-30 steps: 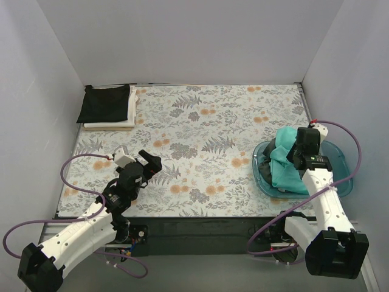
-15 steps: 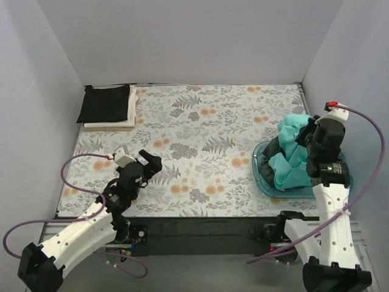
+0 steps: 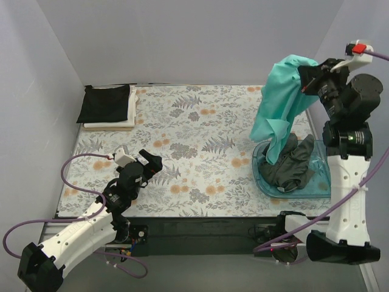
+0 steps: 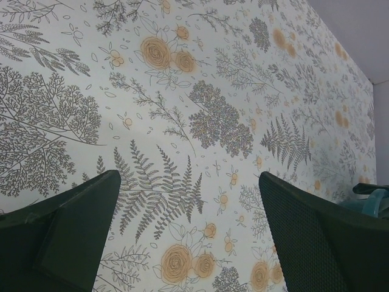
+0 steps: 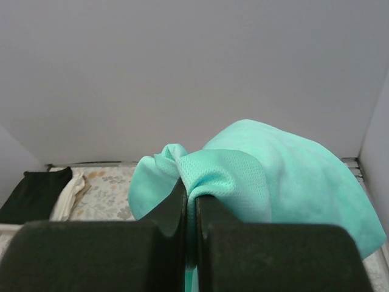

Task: Fold and stack the t-shirts
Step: Move the tshirt to the center of the board

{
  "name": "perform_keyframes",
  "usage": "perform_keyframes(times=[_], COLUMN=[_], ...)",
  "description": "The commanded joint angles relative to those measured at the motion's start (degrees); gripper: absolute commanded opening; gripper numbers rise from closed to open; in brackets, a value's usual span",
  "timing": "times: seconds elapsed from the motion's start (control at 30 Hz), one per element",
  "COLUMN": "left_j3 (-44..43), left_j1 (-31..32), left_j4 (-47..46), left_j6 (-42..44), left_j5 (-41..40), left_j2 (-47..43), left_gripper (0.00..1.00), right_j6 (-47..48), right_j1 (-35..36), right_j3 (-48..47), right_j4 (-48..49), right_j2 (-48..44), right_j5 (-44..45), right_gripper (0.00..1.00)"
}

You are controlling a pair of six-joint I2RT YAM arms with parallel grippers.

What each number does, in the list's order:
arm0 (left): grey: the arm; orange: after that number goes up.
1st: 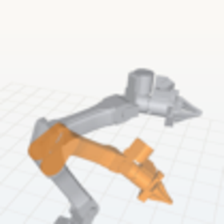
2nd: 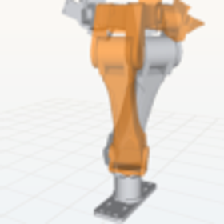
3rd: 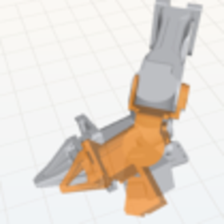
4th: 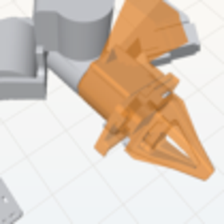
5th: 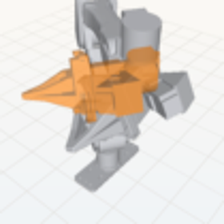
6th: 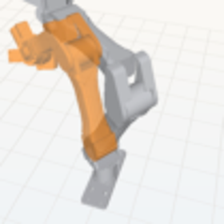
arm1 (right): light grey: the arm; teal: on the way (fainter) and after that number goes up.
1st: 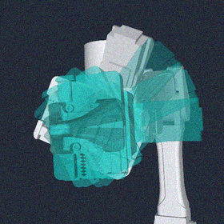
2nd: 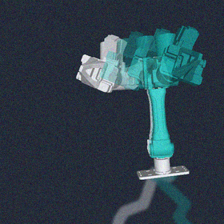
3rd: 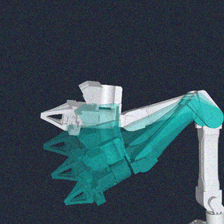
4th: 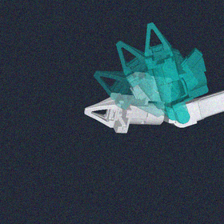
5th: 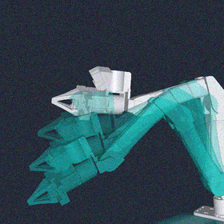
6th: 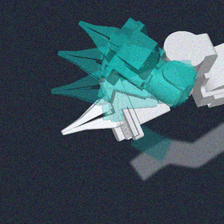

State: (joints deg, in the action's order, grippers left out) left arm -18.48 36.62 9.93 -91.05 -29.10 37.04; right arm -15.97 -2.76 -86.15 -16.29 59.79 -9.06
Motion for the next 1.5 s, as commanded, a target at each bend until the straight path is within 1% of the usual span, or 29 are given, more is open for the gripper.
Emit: perform_keyframes(times=[0.0,0.03,0.07,0.13,0.17,0.2,0.27,0.3,0.37,0.47,0.53,0.6,0.67,0.7,0.73,0.77,0.8,0.87,0.9,0.93,1.0,1.03,1.1,1.13,1.2,1.23,1.3,1.37,1.47], left_j3=[-0.9,-1.0,-1.3,-1.8,-1.9,-2.2,-2.8,-3.1,-3.8,-4.5,-5.1,-5.3,-5.1,-4.7,-4.5,-4.4,-3.8,-3.5,-3.6,-3.8,-4.4,-4.8,-5.2,-5.6,-5.9,-6.2,-6.7,-7.4,-7.4], left_j1=[0.4,0.4,0.4,0.3,0.3,0.3,0.4,0.3,0.3,0.3,0.4,0.3,0.3,0.4,0.3,0.4,0.3,0.3,0.3,0.3,0.3,0.3,0.3,0.4,0.3,0.3,0.3,0.4,0.4], left_j4=[-0.5,-0.5,0.2,1.0,1.2,1.4,1.8,2.3,2.7,3.9,4.8,6.0,7.1,7.5,7.7,7.7,7.6,7.6,7.7,8.2,8.4,8.4,7.5,6.4,4.8,3.5,2.0,0.8,0.2], left_j6=[0.1,0.1,0.0,-0.9,-1.0,-1.1,-1.1,-1.1,-0.6,-1.3,-1.6,-2.1,-3.3,-3.7,-3.9,-4.0,-4.4,-4.5,-4.2,-4.1,-4.0,-3.8,-3.1,-2.8,-2.0,-2.1,-2.1,-2.6,-3.3], left_j5=[-1.2,-1.6,-2.7,-3.8,-3.7,-3.3,-3.4,-3.4,-3.5,-4.8,-5.4,-6.1,-7.6,-8.0,-8.2,-8.5,-8.6,-8.2,-7.9,-7.6,-4.3,-2.9,3.1,5.4,11.0,12.3,15.3,16.5,17.1], left_j2=[0.0,0.1,0.4,1.2,1.5,2.2,2.9,3.3,4.5,5.8,5.9,4.9,3.8,2.3,1.6,0.9,-0.3,-0.9,-1.0,-0.7,0.5,2.1,4.8,8.3,11.9,14.3,20.1,24.8,27.1], left_gripper=[0.98,0.98,0.98,0.98,0.98,0.98,0.98,0.98,0.98,0.98,0.98,0.98,0.98,0.98,0.98,0.98,0.98,0.98,0.98,0.98,0.98,0.98,0.98,0.98,0.98,0.98,0.97,0.91,0.83], right_j6=[-1.0,0.0,0.9,4.1,6.0,6.8,6.9,7.2,7.4,7.6,7.1,5.7,4.6,4.6,3.8,3.1,2.3,-0.2,-0.8,-1.3,-0.2,0.7,2.8,3.1,3.5,3.4,3.3,2.9,2.6], right_j1=[2.6,5.2,10.1,15.9,20.8,24.2,25.8,28.8,32.0,39.0,41.0,41.3,41.1,40.7,40.2,39.2,37.3,33.3,31.9,30.6,28.4,28.3,28.3,28.3,28.3,28.3,28.3,28.3,28.2], right_j3=[-9.0,-10.6,-11.8,-15.1,-16.0,-17.3,-18.3,-18.6,-19.0,-19.5,-19.9,-17.5,-13.1,-6.8,-3.1,0.7,9.5,17.6,21.0,26.2,29.4,31.5,33.1,34.3,35.8,36.5,38.9,40.8,42.2], right_j4=[6.0,6.1,6.2,6.1,6.1,6.0,6.0,6.2,6.5,8.5,8.6,8.7,8.7,8.7,8.7,8.7,8.7,8.8,8.7,8.8,9.3,9.4,9.8,9.8,10.1,10.2,10.6,10.8,10.8], right_j2=[6.8,8.0,10.3,12.4,14.3,16.4,18.2,19.2,21.9,26.1,27.9,28.9,27.8,27.1,25.8,25.0,24.2,22.1,21.5,20.1,18.1,15.7,13.1,10.5,7.8,5.4,3.3,0.8,-1.4], right_j5=[-9.8,-9.8,-9.1,-5.9,-5.2,-5.2,-5.0,-4.6,-2.9,-2.5,-2.2,-1.7,4.2,7.4,8.3,8.8,11.5,13.0,13.8,14.2,13.4,13.6,13.2,13.2,13.5,13.6,14.8,16.3,17.6], right_gripper=[0.01,0.01,0.01,0.01,0.01,0.01,0.01,0.01,0.01,0.01,0.01,0.01,0.01,0.01,0.03,0.07,0.11,0.27,0.38,0.63,0.73,0.80,0.85,0.88,0.93,0.98,0.98,0.98,0.98])
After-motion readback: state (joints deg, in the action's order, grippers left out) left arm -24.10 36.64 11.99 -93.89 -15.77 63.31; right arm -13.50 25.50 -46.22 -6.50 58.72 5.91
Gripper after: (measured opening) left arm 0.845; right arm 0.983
